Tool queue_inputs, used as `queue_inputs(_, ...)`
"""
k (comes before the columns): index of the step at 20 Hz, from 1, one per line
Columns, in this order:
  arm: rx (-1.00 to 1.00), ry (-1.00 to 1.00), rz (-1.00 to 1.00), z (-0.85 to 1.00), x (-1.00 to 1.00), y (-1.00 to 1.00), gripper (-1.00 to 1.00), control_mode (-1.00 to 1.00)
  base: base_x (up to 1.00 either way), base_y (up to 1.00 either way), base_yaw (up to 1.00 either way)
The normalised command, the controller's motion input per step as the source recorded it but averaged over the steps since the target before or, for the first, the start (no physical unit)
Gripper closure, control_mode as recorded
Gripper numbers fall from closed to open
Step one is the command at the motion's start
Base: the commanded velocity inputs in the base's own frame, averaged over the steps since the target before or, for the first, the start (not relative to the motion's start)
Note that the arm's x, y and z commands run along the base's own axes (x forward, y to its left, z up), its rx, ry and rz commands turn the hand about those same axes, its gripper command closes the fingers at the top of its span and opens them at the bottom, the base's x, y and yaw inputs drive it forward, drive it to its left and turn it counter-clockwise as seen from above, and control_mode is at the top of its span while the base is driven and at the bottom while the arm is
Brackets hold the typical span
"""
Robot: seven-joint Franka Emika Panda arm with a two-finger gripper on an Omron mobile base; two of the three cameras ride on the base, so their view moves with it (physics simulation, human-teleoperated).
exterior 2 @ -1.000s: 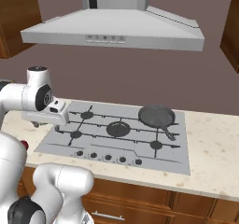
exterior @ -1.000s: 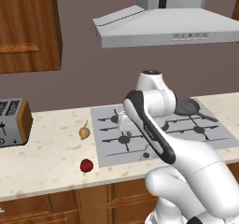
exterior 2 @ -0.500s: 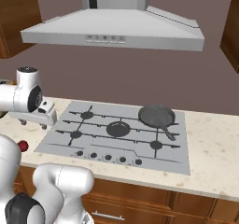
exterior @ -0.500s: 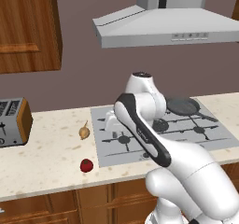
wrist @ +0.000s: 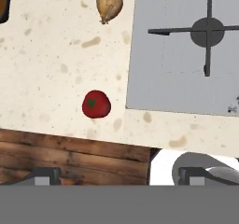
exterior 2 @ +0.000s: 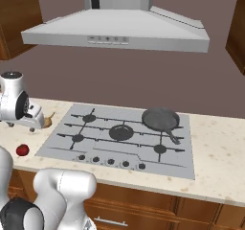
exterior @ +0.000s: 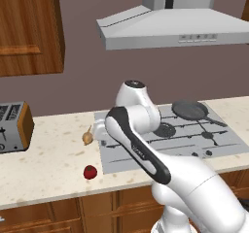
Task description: Place the pan on the rear right burner on the stove. Then place the tomato and the onion in the pan and turn on the rear right burner.
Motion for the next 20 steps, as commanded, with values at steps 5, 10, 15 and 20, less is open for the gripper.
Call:
queue_inputs(5, 0.0, -0.05, 0.0, 0.0, 0.0, 0.46, -1.0, -1.0, 0.0, 0.0, 0.0)
queue_inputs(10, 0.0, 0.0, 0.0, 0.0, 0.05, 0.3, -1.0, -1.0, 0.0, 0.0, 0.0)
queue_inputs(15, 0.0, 0.02, 0.0, 0.0, 0.08, 0.1, -1.0, -1.0, 0.0, 0.0, 0.0)
queue_inputs(20, -0.01, 0.03, 0.0, -0.05, 0.05, 0.0, -1.0, -1.0, 0.0, 0.0, 0.0)
